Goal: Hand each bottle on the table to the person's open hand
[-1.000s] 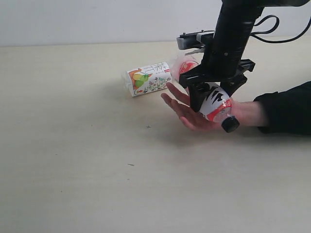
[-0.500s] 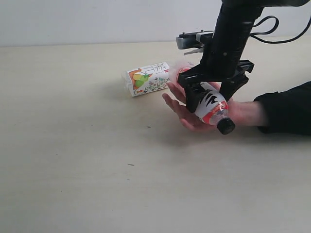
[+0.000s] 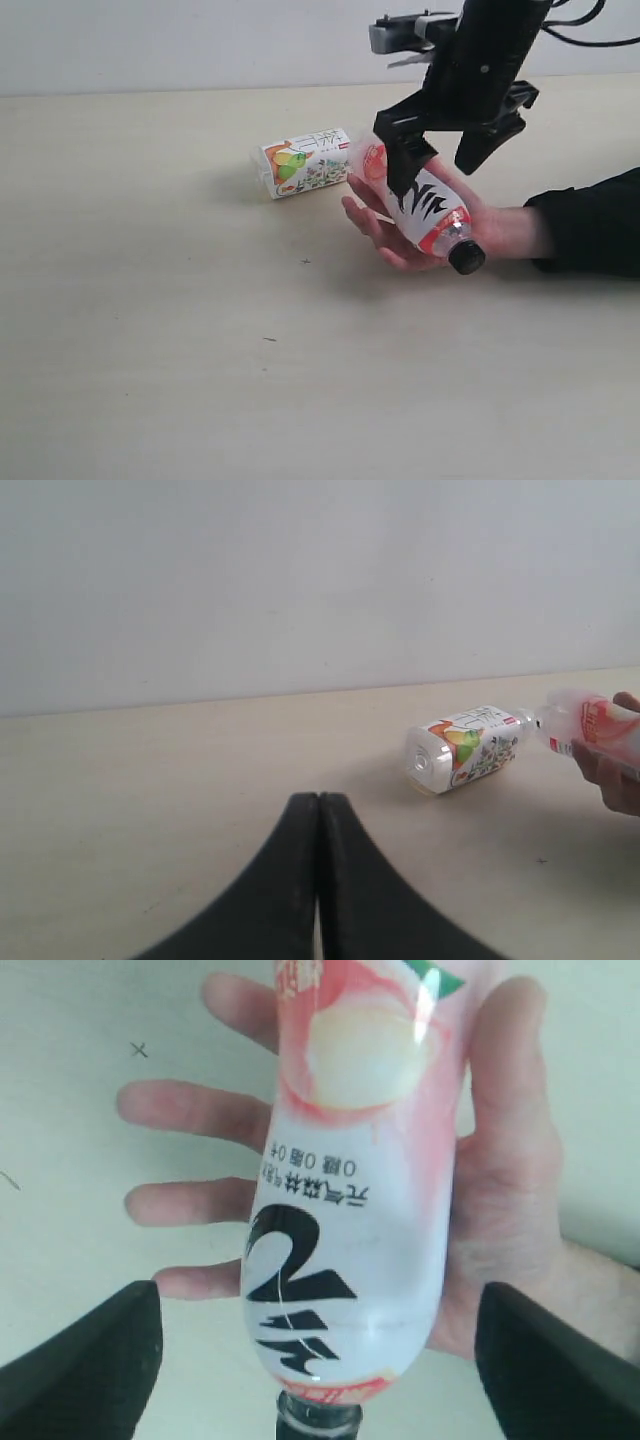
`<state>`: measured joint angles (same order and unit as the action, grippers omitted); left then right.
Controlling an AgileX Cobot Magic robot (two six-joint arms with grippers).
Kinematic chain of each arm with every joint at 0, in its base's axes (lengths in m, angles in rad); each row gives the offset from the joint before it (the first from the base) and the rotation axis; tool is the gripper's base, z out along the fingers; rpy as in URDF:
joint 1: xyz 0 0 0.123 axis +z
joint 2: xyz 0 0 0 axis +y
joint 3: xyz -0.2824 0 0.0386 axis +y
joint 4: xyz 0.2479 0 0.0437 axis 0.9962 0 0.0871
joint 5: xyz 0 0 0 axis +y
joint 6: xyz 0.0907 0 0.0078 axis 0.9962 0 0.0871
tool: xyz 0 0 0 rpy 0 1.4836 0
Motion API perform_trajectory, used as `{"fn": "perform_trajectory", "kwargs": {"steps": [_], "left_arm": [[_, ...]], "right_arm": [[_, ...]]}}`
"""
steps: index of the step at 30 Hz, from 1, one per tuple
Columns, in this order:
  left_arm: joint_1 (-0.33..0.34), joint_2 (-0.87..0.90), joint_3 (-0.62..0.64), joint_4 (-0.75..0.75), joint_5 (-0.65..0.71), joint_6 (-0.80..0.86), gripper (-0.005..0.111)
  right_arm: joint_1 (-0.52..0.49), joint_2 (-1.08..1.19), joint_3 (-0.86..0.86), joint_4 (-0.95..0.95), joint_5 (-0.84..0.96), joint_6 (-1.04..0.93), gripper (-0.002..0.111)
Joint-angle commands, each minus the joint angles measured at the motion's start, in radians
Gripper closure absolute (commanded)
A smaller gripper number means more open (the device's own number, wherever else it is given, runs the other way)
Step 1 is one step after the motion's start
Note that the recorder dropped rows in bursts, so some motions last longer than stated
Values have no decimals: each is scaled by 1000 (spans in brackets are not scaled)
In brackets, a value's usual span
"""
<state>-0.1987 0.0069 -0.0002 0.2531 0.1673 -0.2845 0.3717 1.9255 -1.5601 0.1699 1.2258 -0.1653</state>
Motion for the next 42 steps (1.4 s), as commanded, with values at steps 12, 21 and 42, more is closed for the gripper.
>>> {"fn": "perform_trajectory", "kwargs": {"steps": [12, 21, 42], "left_arm": [[0, -6, 0, 0, -4, -7, 107], [0, -6, 0, 0, -4, -7, 107], [0, -7, 0, 0, 22, -7, 107]], "right_arm": [[0, -495, 103, -36, -140, -218, 108], [0, -1066, 865, 109, -891, -400, 108], [0, -1459, 1148, 302, -1061, -410, 108]]}}
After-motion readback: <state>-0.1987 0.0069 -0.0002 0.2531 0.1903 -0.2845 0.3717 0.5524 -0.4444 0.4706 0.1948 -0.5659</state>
